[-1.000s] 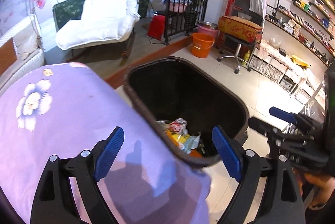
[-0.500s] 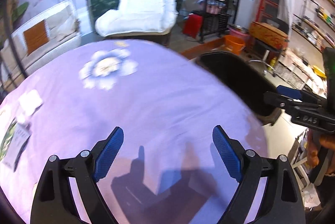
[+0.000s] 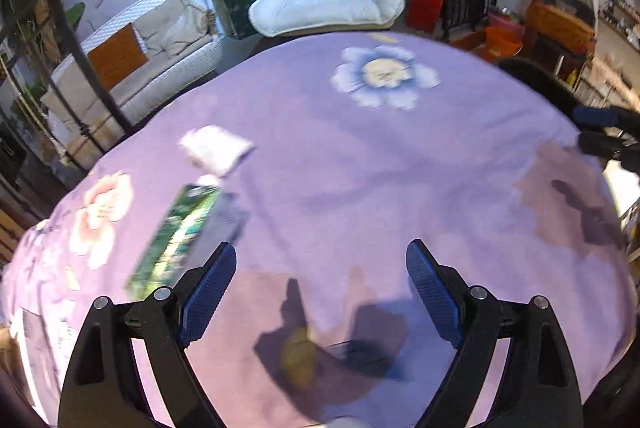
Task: Collect trash
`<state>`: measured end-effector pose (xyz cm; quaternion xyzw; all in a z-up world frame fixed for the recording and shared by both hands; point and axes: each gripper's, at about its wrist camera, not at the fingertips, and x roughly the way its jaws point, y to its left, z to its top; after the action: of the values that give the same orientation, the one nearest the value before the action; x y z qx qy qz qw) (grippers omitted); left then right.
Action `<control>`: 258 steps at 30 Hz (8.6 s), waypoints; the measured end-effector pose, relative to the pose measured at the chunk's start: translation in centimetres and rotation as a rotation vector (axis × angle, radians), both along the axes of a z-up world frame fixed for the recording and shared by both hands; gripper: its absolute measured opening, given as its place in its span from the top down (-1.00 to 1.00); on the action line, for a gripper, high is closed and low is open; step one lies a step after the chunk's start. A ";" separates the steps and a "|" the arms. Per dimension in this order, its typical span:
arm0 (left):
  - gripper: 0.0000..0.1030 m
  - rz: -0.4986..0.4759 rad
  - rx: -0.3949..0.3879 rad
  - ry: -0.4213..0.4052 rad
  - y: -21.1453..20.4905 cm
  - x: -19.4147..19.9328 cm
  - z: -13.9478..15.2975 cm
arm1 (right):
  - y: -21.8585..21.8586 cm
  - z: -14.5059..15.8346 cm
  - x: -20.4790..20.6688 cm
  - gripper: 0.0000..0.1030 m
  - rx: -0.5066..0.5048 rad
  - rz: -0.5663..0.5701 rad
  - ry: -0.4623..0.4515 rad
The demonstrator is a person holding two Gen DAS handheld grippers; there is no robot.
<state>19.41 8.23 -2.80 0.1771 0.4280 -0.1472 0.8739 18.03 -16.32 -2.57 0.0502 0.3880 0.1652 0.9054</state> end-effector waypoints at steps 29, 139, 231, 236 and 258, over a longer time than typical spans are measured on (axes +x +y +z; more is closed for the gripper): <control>-0.04 0.189 0.039 0.089 8.0 5.2 -3.3 | 15.1 -1.9 9.5 -0.48 -0.035 0.228 0.089; 0.04 -0.227 -0.367 -0.034 -30.8 -2.2 -1.0 | -24.7 -4.3 -4.5 -0.33 0.013 -0.616 0.042; -0.90 0.275 -0.346 -0.515 -9.3 -14.7 4.1 | -6.2 4.4 -15.5 -0.90 -0.100 -0.367 -0.437; -0.90 0.272 -0.349 -0.514 -9.3 -14.8 4.0 | -6.2 4.3 -15.5 -0.90 -0.100 -0.368 -0.434; -0.90 0.265 -0.347 -0.511 -9.3 -14.7 4.2 | -6.4 4.2 -15.0 -0.90 -0.095 -0.366 -0.426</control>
<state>4.74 -1.04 1.36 -0.0005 0.1830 -0.0538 0.9816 3.08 -22.73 1.58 0.0413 0.1809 -0.0127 0.9826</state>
